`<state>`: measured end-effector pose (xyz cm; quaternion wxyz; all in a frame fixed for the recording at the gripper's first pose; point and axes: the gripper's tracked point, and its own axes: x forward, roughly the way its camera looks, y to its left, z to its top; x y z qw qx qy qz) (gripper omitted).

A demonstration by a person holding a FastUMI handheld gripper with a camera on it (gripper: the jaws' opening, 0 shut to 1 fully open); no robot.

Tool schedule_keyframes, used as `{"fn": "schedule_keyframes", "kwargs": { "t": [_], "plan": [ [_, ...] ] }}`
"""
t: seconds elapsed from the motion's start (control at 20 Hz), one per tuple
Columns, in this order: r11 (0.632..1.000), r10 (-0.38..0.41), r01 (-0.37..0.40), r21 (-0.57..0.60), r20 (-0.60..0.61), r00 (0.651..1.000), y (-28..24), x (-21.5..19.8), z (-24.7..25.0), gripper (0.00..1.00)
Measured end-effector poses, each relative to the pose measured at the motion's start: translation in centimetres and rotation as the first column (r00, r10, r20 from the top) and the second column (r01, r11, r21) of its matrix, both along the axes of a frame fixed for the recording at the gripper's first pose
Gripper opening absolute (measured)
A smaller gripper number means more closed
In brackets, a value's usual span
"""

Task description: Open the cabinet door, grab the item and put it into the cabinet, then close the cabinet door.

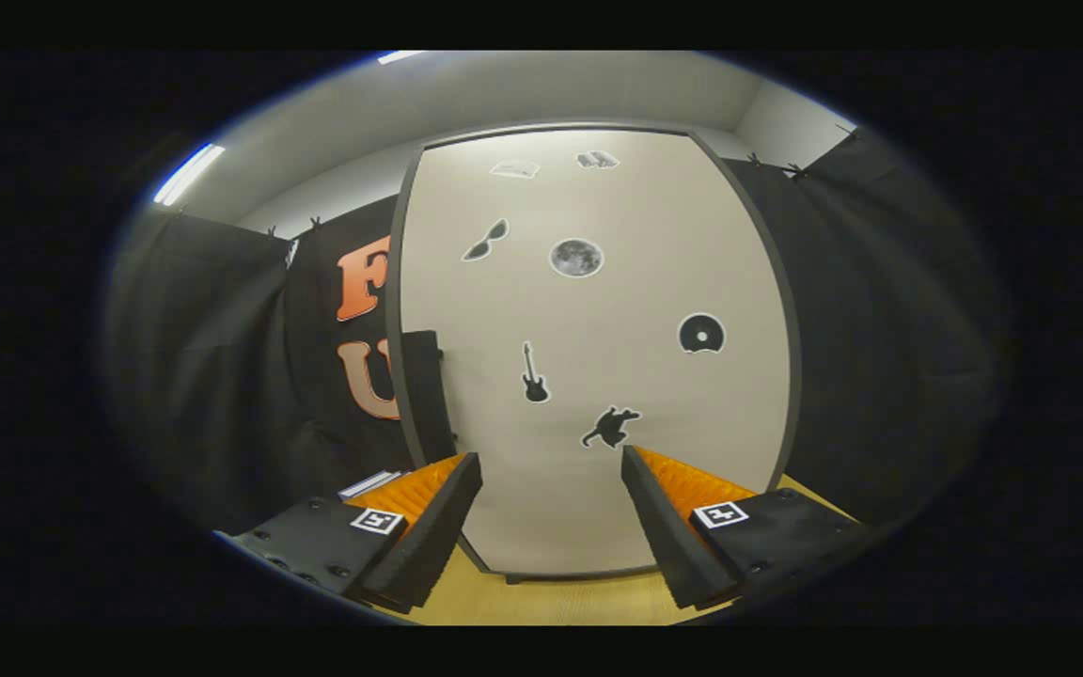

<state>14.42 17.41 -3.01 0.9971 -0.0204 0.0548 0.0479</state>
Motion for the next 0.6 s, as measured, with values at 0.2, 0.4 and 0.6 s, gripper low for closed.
{"fn": "schedule_keyframes", "kwargs": {
  "t": [0.2, 0.4, 0.6],
  "plan": [
    [0.999, -0.048, 0.048, -0.01, 0.014, 0.999, -4.6, -3.7, 1.3, 0.97],
    [0.996, -0.091, 0.091, 0.005, 0.003, 0.996, -9.2, -7.0, 1.4, 0.96],
    [0.991, -0.128, 0.128, 0.025, -0.02, 0.992, -13.6, -9.6, 1.2, 0.95]
  ]
}}
